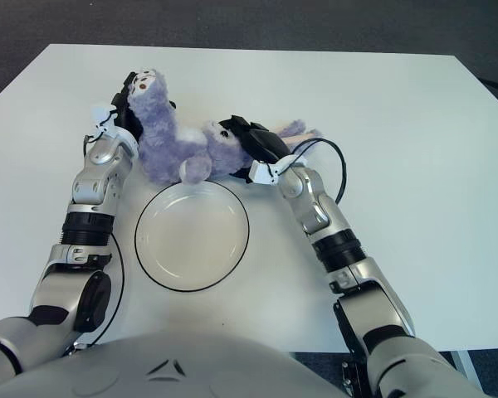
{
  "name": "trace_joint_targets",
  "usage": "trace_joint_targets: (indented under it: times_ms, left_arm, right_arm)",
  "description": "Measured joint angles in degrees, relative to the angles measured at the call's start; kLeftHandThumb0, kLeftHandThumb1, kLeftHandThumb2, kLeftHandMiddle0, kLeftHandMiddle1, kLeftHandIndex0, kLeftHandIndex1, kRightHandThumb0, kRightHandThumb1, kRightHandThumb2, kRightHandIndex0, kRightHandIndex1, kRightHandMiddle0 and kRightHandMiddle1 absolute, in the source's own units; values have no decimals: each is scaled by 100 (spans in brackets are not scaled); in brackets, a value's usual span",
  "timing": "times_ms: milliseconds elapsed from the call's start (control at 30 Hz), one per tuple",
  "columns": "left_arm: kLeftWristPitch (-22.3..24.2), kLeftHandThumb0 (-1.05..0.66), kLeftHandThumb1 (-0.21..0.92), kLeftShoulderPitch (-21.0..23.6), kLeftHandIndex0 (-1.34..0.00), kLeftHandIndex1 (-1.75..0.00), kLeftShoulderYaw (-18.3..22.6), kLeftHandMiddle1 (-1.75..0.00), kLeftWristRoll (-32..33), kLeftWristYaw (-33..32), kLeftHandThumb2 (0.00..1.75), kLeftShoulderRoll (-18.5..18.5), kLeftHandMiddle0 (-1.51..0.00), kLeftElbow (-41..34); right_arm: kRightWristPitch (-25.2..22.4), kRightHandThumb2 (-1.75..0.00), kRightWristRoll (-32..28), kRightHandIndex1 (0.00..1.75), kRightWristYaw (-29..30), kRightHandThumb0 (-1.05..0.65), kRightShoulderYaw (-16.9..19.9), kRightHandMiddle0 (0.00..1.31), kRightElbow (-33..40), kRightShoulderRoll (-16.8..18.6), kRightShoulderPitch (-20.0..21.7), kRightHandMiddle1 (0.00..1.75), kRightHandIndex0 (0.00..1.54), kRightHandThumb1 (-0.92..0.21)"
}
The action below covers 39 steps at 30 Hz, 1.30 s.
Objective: Put the doll into the plate.
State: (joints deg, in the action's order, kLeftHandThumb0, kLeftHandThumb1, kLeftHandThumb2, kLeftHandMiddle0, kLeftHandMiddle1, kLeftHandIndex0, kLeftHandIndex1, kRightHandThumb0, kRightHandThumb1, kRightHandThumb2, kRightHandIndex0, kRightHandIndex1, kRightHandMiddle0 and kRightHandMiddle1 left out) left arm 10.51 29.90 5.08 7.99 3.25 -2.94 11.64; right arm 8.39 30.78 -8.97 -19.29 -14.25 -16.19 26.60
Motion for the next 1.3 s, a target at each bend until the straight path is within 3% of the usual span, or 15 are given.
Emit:
trace_joint_targets:
  times_ms: [67, 233, 333, 533, 900, 1300]
  left_arm:
    - [13, -35, 92, -1, -18, -175, 3, -154, 1, -1, 52, 2, -27, 0]
    - [29, -35, 92, -1, -18, -175, 26, -156, 10, -2, 52, 18, -30, 0]
    - [34, -35, 92, -1, -18, -175, 49, -155, 11, -2, 52, 19, -30, 0]
    - [47, -35, 92, -1, -18, -175, 67, -156, 54, -2, 52, 44, -30, 0]
    - [50, -35, 92, -5, -18, -175, 105, -157, 78, 0, 52, 63, -29, 0]
    - [39, -35, 92, -6, -18, -175, 123, -157, 85, 44, 52, 55, -35, 14]
  right_arm:
    - [127, -105, 2, 154, 235, 18, -5, 15, -295, 97, 113, 169, 46, -38]
    - [371, -138, -43, 153, 785, 3, 55, 55, -860, 324, 252, 174, 68, -18]
    - [433, -150, -157, 158, 1046, 1, 155, 64, -1033, 485, 253, 174, 73, -10]
    - [643, -156, -361, 151, 1391, 0, 300, 62, -1292, 667, 252, 175, 89, -3]
    - [1144, -152, -466, 170, 1991, 0, 424, 52, -1677, 837, 258, 175, 75, -14]
    - [1070, -157, -481, 167, 2306, 0, 484, 57, -1744, 1026, 259, 175, 81, -8]
